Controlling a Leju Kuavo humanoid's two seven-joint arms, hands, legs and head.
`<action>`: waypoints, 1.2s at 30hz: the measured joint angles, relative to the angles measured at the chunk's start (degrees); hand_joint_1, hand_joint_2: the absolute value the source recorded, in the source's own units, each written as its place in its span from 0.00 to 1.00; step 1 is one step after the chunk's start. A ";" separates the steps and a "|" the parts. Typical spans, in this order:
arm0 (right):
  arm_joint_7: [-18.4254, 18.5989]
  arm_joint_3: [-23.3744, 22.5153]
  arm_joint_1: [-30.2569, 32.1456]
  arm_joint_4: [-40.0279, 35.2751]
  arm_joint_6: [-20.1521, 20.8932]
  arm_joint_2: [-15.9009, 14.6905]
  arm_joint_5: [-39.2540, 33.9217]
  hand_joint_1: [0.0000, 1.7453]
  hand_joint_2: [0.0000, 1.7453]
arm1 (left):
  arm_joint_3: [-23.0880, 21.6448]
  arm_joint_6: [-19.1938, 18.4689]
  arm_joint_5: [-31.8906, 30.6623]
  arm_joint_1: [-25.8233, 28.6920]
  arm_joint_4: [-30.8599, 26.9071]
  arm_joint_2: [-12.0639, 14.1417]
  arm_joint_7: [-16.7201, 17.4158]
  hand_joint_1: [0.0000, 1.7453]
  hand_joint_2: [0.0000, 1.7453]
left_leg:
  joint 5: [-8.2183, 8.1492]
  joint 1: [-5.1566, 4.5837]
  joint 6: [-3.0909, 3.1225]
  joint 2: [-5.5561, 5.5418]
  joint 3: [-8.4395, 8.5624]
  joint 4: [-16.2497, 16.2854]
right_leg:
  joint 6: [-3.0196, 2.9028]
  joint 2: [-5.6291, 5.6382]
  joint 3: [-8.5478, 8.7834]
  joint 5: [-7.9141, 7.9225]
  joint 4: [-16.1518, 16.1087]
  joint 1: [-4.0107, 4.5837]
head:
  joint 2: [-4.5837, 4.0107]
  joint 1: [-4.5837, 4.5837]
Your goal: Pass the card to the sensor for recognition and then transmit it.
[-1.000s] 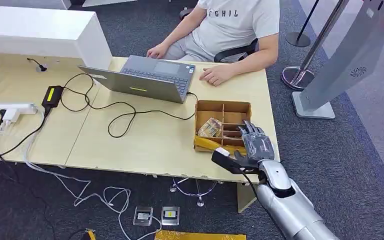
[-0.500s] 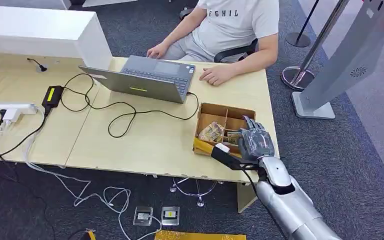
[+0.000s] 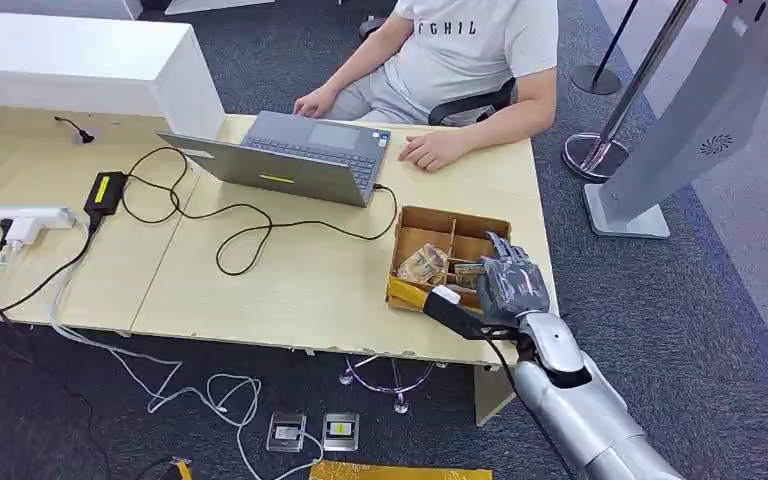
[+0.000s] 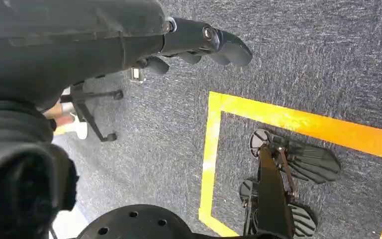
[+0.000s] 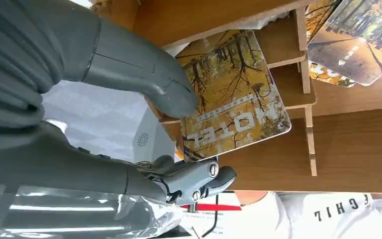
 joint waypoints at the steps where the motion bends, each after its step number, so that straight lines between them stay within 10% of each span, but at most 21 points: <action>1: -0.06 0.00 -0.01 0.00 -0.02 0.04 -0.29 1.00 1.00 | 0.00 0.02 0.00 0.00 0.00 0.00 0.00 0.00 0.00 | 0.00 0.00 0.00 0.00 0.00 0.00 | 0.00 0.00 0.00 0.00 0.00 0.00 | 0.00 0.00; 15: -0.76 -0.09 -0.31 0.02 -0.52 -0.02 -1.42 1.00 1.00 | 0.00 0.24 0.02 0.04 0.00 0.00 0.00 0.00 0.00 | 0.00 0.00 0.00 0.00 0.00 0.00 | 0.00 0.00 -0.01 0.00 0.00 0.00 | 0.00 0.00; 16: -0.76 -0.09 -0.31 0.02 -0.52 -0.02 -1.42 0.90 1.00 | 0.00 0.26 0.02 0.04 0.00 0.00 0.00 0.00 0.00 | 0.00 0.00 0.00 0.00 0.00 0.00 | 0.00 0.00 -0.01 0.00 0.00 0.00 | 0.00 0.00; 17: -0.79 -0.09 -0.31 0.02 -0.52 -0.02 -1.44 0.03 1.00 | 0.00 0.26 0.02 0.04 0.00 0.00 0.00 0.00 0.00 | 0.00 0.00 0.00 0.00 0.00 0.00 | 0.00 0.00 -0.01 0.00 0.00 0.00 | 0.00 0.00; 18: -0.81 -0.09 -0.31 0.02 -0.52 -0.04 -1.44 0.00 1.00 | 0.00 0.28 0.02 0.04 0.00 0.00 0.00 0.00 0.00 | 0.00 0.00 0.00 0.00 0.00 0.00 | 0.00 0.00 -0.01 0.00 0.00 0.00 | 0.02 0.00; 36: -0.63 -0.33 -0.78 -0.04 1.09 -0.04 -1.90 0.00 1.00 | -0.42 0.57 0.09 0.02 0.00 -0.02 0.00 0.00 0.00 | 0.01 0.00 0.00 -0.01 0.13 0.00 | 0.00 0.01 0.12 0.00 0.00 0.00 | 0.00 0.00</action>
